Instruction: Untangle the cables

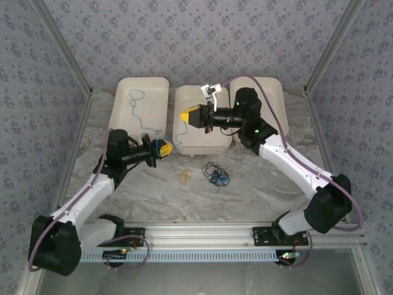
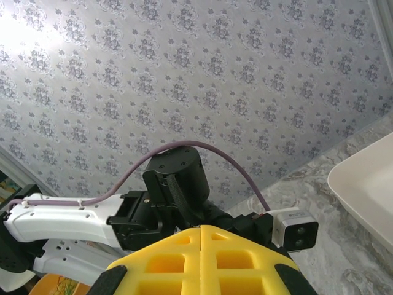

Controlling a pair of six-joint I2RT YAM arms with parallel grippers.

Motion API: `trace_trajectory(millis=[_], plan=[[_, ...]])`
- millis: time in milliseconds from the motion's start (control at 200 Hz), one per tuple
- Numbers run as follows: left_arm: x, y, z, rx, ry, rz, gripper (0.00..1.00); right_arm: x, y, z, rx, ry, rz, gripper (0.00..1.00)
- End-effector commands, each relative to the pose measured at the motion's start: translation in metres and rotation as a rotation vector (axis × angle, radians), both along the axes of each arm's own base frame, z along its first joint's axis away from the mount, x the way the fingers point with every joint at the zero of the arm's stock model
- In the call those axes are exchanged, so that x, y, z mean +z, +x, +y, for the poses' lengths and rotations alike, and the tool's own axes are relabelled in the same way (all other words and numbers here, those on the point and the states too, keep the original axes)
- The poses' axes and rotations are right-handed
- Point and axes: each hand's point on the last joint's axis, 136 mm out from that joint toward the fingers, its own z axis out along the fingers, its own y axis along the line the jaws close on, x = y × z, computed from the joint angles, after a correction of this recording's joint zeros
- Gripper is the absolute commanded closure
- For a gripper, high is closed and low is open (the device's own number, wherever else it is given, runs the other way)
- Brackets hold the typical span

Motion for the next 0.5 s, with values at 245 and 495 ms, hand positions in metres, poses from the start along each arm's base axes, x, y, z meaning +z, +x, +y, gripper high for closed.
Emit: trace_trajectory(millis=[245,495], plan=[[0.014,0.028,0.093,0.330,0.118,-0.018,1.00,0.001,-0.007,-0.078,-0.408,-0.030,-0.087,1.00],[0.006,0.034,0.126,0.472,0.214,0.012,1.00,-0.008,-0.008,-0.137,-0.723,0.007,-0.109,1.00]])
